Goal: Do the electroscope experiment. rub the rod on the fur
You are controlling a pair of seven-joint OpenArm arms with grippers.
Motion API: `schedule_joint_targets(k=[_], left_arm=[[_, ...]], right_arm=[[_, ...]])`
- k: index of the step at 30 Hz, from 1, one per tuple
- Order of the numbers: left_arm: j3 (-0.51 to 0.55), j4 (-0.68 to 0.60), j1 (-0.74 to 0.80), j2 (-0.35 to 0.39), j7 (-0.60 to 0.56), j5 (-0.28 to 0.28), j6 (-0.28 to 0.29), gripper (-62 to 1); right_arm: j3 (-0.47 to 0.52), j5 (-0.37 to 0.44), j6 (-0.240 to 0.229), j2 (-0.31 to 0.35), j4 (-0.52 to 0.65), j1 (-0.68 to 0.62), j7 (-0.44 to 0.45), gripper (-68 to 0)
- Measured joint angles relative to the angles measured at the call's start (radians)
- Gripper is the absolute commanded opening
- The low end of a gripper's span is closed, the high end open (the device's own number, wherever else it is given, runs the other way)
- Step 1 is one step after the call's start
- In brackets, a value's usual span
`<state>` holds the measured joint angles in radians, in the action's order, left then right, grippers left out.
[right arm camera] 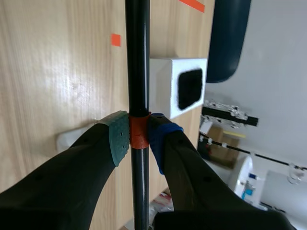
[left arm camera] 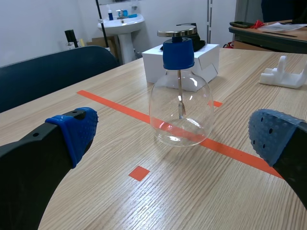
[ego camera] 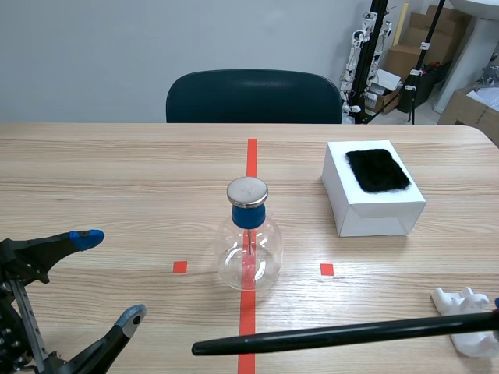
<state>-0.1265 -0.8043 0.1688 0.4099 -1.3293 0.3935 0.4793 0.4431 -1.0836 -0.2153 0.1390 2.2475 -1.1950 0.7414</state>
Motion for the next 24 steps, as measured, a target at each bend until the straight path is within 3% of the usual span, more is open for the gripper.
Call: schedule_joint_targets(k=[1,5,10,16,24], left_arm=[[0.000,0.000,0.000,0.000,0.000,0.000,0.000,1.4],[0.000,0.000,0.000,0.000,0.000,0.000,0.000,1.4],[0.000,0.000,0.000,0.000,0.000,0.000,0.000,1.4],[0.000,0.000,0.000,0.000,0.000,0.000,0.000,1.4],[0.000,0.000,0.000,0.000,0.000,0.000,0.000,1.4]], right_arm=[[0.000,0.040,0.008,0.000,0.000,0.000,-0.045,-66.9],[0.003,0.046,0.005,0.000,-0.001,0.027,-0.097,-66.9],[0.044,0.085,-0.003,0.000,-0.026,0.160,-0.166,-66.9],[0.093,0.085,-0.010,0.000,-0.161,0.298,-0.176,-66.9],[0.111,0.095,-0.011,0.000,-0.228,0.327,-0.179,-66.9]])
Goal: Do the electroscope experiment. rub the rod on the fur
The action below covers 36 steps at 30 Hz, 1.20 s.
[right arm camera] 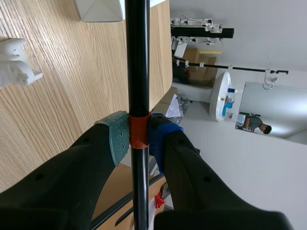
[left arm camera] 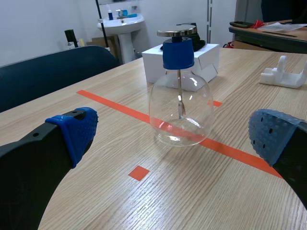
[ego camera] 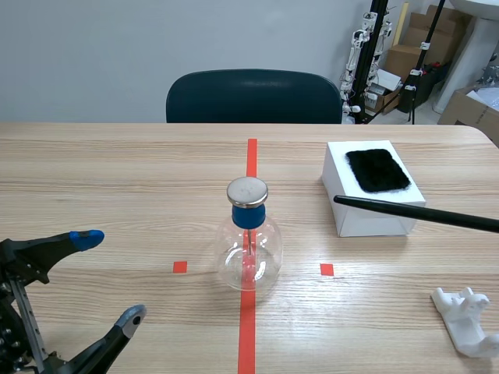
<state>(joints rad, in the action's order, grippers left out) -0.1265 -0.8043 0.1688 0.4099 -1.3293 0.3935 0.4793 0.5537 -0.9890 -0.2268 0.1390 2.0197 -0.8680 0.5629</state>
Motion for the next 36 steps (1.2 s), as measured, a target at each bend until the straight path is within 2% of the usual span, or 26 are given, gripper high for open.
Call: schedule_joint_targets(k=[3,11,15,18,20,26,28,32,36], left_arm=[[0.000,0.000,0.000,0.000,0.000,0.000,0.000,1.4],[0.000,0.000,0.000,0.000,0.000,0.000,0.000,1.4],[0.000,0.000,0.000,0.000,0.000,0.000,0.000,1.4],[0.000,0.000,0.000,0.000,0.000,0.000,0.000,1.4],[0.000,0.000,0.000,0.000,0.000,0.000,0.000,1.4],[0.000,0.000,0.000,0.000,0.000,0.000,0.000,1.4],[0.000,0.000,0.000,0.000,0.000,0.000,0.000,1.4],[0.000,0.000,0.000,0.000,0.000,0.000,0.000,1.4],[0.000,0.000,0.000,0.000,0.000,0.000,0.000,1.4]], right_arm=[[0.000,0.030,0.000,0.000,0.000,0.000,-0.001,-66.9],[0.002,0.031,0.002,0.000,0.000,0.000,-0.035,-66.9],[0.041,0.108,0.000,0.010,0.000,0.000,-0.061,-66.9],[0.080,0.142,0.002,0.052,-0.003,0.010,-0.102,-66.9],[0.087,0.159,0.020,0.091,-0.031,0.042,-0.131,-66.9],[0.085,0.195,0.062,0.217,-0.193,0.172,-0.183,-66.9],[0.080,0.215,0.062,0.261,-0.246,0.227,-0.210,-66.9],[0.016,0.216,0.063,0.340,-0.327,0.351,-0.273,-66.9],[-0.108,0.209,0.072,0.398,-0.377,0.454,-0.349,-66.9]])
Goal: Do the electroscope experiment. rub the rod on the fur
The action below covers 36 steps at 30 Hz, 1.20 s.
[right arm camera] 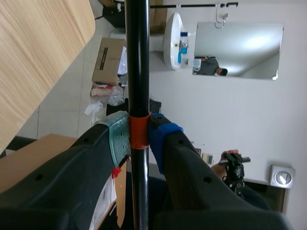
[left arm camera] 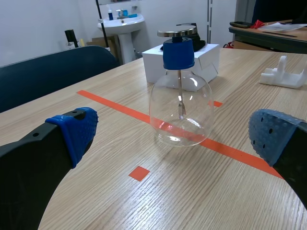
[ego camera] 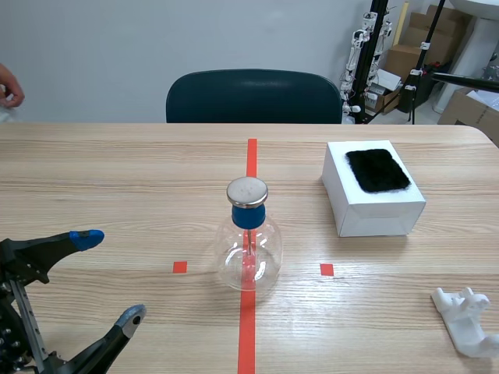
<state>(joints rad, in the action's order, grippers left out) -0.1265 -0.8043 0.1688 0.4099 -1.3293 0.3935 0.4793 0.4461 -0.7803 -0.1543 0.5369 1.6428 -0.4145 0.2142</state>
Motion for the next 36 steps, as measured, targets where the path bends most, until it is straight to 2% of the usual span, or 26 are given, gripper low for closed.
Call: schedule_joint_targets(k=[2,6,9,14,18,25,36], left_arm=[[0.000,0.000,0.000,0.000,0.000,0.000,0.000,1.4],[0.000,0.000,0.000,0.000,0.000,0.000,0.000,1.4],[0.000,0.000,0.000,0.000,0.000,0.000,0.000,1.4],[0.000,0.000,0.000,0.000,0.000,0.000,0.000,1.4],[0.000,0.000,0.000,0.000,0.000,0.000,0.000,1.4],[0.000,0.000,0.000,0.000,0.000,0.000,0.000,1.4],[0.000,0.000,0.000,0.000,0.000,0.000,0.000,1.4]], right_arm=[[-0.072,-0.001,0.039,0.024,-0.014,0.040,-0.043,-66.9],[-0.216,-0.029,0.064,0.068,-0.053,0.122,-0.111,-66.9],[-0.310,-0.084,0.119,0.073,-0.119,0.181,-0.121,-66.9],[-0.420,-0.119,0.155,0.072,-0.261,0.257,-0.120,-66.9],[-0.464,-0.128,0.175,0.069,-0.358,0.299,-0.126,-66.9],[-0.511,-0.133,0.176,0.068,-0.465,0.360,-0.150,-66.9],[-0.520,-0.226,0.176,0.056,-0.493,0.378,-0.163,-66.9]])
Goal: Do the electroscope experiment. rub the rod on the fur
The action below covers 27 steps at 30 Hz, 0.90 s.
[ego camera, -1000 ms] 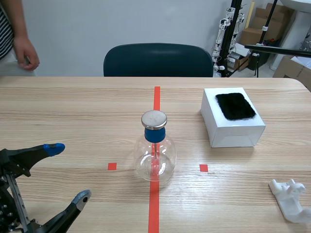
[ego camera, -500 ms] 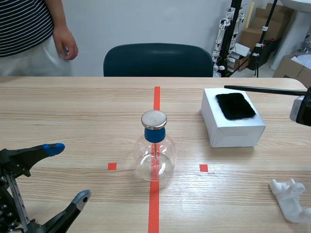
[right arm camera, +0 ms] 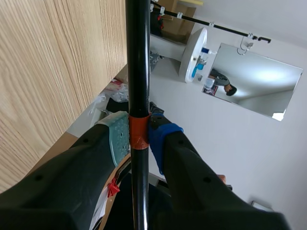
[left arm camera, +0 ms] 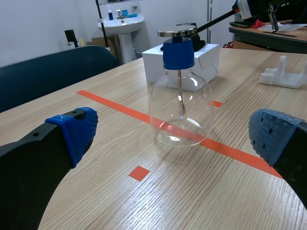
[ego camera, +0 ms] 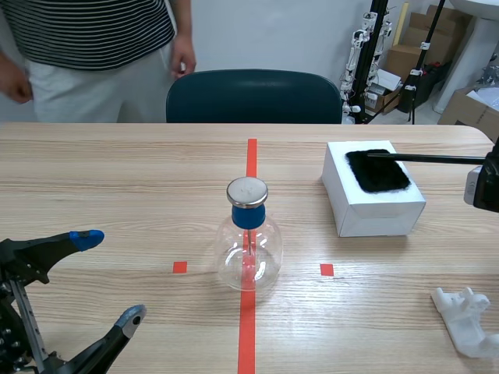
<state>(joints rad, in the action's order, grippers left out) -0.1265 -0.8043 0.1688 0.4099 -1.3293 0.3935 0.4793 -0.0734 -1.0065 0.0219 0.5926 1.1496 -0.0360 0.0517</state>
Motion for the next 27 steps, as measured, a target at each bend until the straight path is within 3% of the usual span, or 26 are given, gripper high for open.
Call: schedule_joint_targets(k=[10,12,15,18,27], left_arm=[[0.000,0.000,0.000,0.000,0.000,0.000,0.000,1.4],[0.000,0.000,0.000,0.000,0.000,0.000,0.000,1.4],[0.000,0.000,0.000,0.000,0.000,0.000,0.000,1.4],[0.000,0.000,0.000,0.000,0.000,0.000,0.000,1.4],[0.000,0.000,0.000,0.000,0.000,0.000,0.000,1.4]], right_arm=[[0.000,0.000,0.006,-0.010,0.000,-0.018,0.099,-66.9],[0.000,0.002,0.029,-0.010,0.000,-0.037,0.093,-66.9],[0.000,0.028,0.092,-0.010,0.000,-0.051,-0.010,-66.9],[0.000,0.029,0.105,-0.005,0.000,-0.050,-0.076,-66.9],[0.000,0.027,0.105,-0.005,0.000,-0.051,0.012,-66.9]])
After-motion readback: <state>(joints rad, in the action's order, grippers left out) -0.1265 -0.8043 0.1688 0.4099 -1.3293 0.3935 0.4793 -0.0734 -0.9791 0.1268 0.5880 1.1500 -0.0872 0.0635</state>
